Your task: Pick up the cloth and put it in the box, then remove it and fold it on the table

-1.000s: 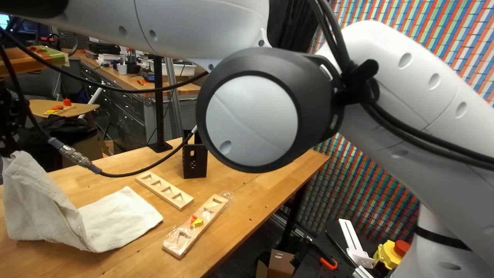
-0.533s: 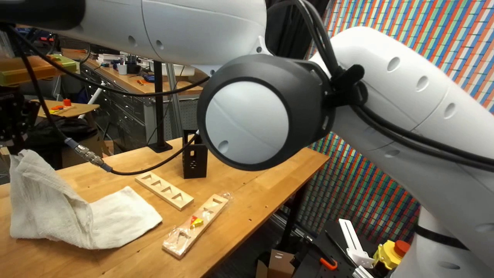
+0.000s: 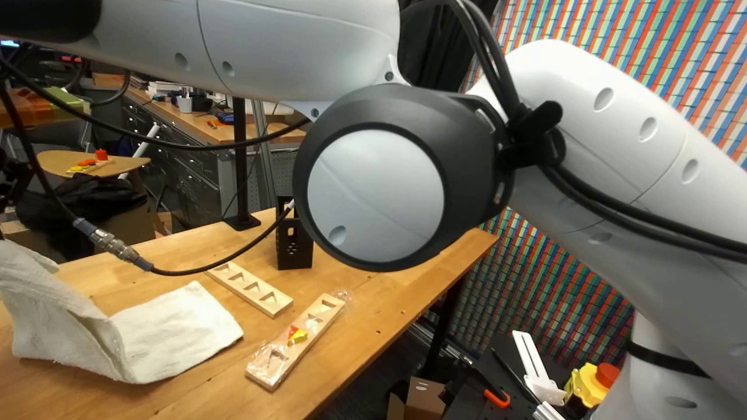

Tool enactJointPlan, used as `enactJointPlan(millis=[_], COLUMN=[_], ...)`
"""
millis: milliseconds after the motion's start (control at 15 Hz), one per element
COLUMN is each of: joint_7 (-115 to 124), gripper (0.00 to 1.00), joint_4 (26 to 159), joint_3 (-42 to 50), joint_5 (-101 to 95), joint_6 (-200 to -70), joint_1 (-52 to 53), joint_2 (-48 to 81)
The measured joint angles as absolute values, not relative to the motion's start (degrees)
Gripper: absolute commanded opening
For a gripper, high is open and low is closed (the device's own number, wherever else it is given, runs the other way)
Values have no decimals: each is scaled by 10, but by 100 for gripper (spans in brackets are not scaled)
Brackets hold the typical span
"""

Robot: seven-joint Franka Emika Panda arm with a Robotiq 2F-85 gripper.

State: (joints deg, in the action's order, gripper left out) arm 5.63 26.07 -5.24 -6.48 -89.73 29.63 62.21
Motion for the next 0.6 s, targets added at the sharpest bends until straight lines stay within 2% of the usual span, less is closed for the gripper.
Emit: enactJointPlan(millis=[600], joint_7=[145], gripper=[1], joint_4=[261], joint_3=[-47], joint_5=[-63], joint_6=[-914], joint_1=[306], joint_2=[635])
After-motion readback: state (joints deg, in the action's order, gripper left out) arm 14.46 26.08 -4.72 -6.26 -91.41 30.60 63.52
